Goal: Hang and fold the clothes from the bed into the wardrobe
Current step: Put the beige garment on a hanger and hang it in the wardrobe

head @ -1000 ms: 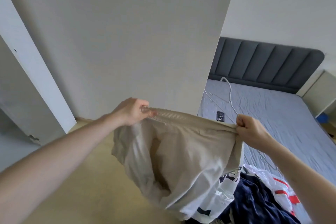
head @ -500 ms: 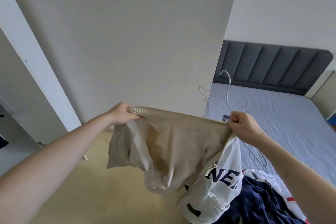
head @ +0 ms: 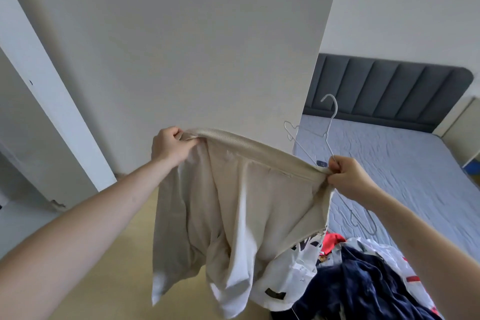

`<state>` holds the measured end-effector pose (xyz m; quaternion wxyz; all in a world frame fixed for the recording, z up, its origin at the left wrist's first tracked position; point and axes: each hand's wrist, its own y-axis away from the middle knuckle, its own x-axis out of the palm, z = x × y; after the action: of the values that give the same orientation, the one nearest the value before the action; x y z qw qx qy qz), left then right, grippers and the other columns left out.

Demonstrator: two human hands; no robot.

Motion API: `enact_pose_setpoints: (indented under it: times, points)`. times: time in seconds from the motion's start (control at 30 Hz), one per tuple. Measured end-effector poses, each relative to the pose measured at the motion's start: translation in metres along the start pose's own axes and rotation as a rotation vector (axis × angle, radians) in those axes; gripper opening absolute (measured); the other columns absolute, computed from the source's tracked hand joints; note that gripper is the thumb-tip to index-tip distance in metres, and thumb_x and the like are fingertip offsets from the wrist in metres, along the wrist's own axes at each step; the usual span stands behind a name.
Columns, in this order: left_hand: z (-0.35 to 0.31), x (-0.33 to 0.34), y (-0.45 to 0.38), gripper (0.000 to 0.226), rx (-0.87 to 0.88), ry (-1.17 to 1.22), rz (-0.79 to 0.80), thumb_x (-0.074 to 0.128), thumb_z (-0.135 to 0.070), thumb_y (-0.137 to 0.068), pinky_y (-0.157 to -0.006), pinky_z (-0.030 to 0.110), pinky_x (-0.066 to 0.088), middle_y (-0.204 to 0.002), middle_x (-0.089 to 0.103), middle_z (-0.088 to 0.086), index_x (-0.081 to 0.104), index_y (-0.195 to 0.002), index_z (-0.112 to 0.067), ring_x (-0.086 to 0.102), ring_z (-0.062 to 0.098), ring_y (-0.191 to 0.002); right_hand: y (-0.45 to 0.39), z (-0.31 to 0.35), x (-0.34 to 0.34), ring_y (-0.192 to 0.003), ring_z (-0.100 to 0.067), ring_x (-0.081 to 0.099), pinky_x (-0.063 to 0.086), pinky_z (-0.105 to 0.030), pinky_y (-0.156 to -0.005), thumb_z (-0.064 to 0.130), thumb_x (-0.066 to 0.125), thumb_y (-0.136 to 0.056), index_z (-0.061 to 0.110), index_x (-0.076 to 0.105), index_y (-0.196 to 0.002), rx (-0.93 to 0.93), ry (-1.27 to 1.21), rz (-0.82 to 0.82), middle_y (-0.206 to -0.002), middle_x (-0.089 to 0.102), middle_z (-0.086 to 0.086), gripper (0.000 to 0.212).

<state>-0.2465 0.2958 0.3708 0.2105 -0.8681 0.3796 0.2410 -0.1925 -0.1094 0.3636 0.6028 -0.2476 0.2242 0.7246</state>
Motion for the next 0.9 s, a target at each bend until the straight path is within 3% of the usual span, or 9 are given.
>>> enact_pose_setpoints:
  times: [0.13, 0.2, 0.27, 0.33, 0.43, 0.53, 0.63, 0.73, 0.9]
  points:
    - [0.004, 0.013, 0.009, 0.039, -0.244, 0.171, 0.07, 0.084, -0.044, -0.076, -0.056, 0.03, 0.037, -0.062, 0.056, -0.002, 0.063, -0.066, -0.012, 0.054, 0.019, -0.062, 0.004, -0.005, 0.006, -0.059, -0.016, 0.025, 0.021, -0.026, -0.05, -0.021, 0.044, -0.069, 0.019, 0.03, -0.068, -0.024, 0.067, 0.067, -0.059, 0.031, 0.004, 0.042]
    - [-0.001, 0.017, 0.01, 0.029, -0.234, 0.253, 0.104, 0.083, -0.037, -0.076, -0.059, 0.029, 0.038, -0.067, 0.058, -0.001, 0.073, -0.078, -0.01, 0.053, 0.018, -0.064, 0.006, -0.016, 0.008, -0.06, -0.018, 0.034, 0.029, -0.033, -0.054, -0.017, 0.055, -0.075, 0.017, 0.033, -0.069, -0.024, 0.123, 0.127, -0.06, 0.052, 0.007, 0.041]
    - [-0.009, 0.017, 0.008, 0.02, -0.166, 0.287, 0.111, 0.079, -0.029, -0.077, -0.061, 0.03, 0.036, -0.067, 0.054, -0.002, 0.07, -0.074, -0.011, 0.049, 0.018, -0.063, 0.011, -0.025, 0.01, -0.058, -0.028, 0.054, 0.046, -0.041, -0.058, 0.002, 0.072, -0.088, 0.016, 0.037, -0.072, -0.071, 0.168, 0.176, -0.082, 0.077, 0.014, 0.041]
    - [-0.018, 0.013, 0.004, 0.019, -0.109, 0.298, 0.112, 0.074, -0.024, -0.078, -0.06, 0.03, 0.032, -0.065, 0.046, 0.0, 0.059, -0.069, -0.016, 0.042, 0.017, -0.061, 0.022, -0.018, 0.008, -0.072, -0.025, 0.073, 0.056, -0.051, -0.076, 0.027, 0.067, -0.098, 0.012, 0.041, -0.073, -0.136, 0.11, 0.191, -0.081, 0.077, 0.015, 0.039]
    - [-0.024, 0.013, 0.001, 0.022, -0.015, 0.197, 0.126, 0.069, -0.021, -0.077, -0.058, 0.031, 0.029, -0.062, 0.041, -0.001, 0.05, -0.066, -0.019, 0.038, 0.016, -0.058, 0.039, 0.005, 0.002, -0.044, -0.001, 0.045, 0.049, -0.032, -0.071, 0.045, 0.041, -0.106, 0.013, 0.071, -0.081, -0.176, -0.013, 0.177, -0.048, 0.049, 0.016, 0.05]
    - [-0.019, 0.015, 0.001, 0.022, -0.008, 0.104, 0.152, 0.064, -0.02, -0.077, -0.057, 0.031, 0.029, -0.061, 0.039, -0.001, 0.045, -0.065, -0.019, 0.038, 0.017, -0.058, 0.049, 0.021, 0.0, -0.045, -0.004, 0.039, 0.035, -0.019, -0.053, 0.039, 0.035, -0.109, 0.021, 0.073, -0.092, -0.252, 0.014, 0.186, -0.057, 0.056, 0.011, 0.045]
    - [-0.017, 0.015, -0.002, 0.029, -0.004, 0.047, 0.188, 0.063, -0.021, -0.077, -0.056, 0.031, 0.03, -0.06, 0.038, -0.003, 0.039, -0.061, -0.022, 0.038, 0.018, -0.059, 0.056, 0.026, 0.002, -0.049, -0.009, 0.034, 0.031, -0.024, -0.053, 0.037, 0.037, -0.108, 0.033, 0.074, -0.105, -0.294, 0.017, 0.22, -0.064, 0.051, 0.005, 0.038]
    - [-0.016, 0.015, -0.003, 0.035, 0.037, -0.052, 0.206, 0.065, -0.021, -0.078, -0.055, 0.031, 0.029, -0.058, 0.037, -0.004, 0.036, -0.059, -0.02, 0.036, 0.019, -0.058, 0.06, 0.029, 0.008, -0.046, -0.013, 0.024, 0.022, -0.023, -0.045, 0.037, 0.04, -0.108, 0.035, 0.075, -0.104, -0.305, -0.027, 0.238, -0.061, 0.032, -0.001, 0.035]
    - [-0.018, 0.013, 0.001, 0.03, 0.105, -0.102, 0.239, 0.062, -0.023, -0.075, -0.056, 0.032, 0.026, -0.058, 0.034, -0.002, 0.035, -0.061, -0.018, 0.033, 0.02, -0.058, 0.057, 0.03, 0.028, -0.045, -0.011, 0.025, 0.021, -0.022, -0.045, 0.034, 0.043, -0.109, 0.034, 0.076, -0.097, -0.298, 0.018, 0.236, -0.054, 0.029, 0.003, 0.035]
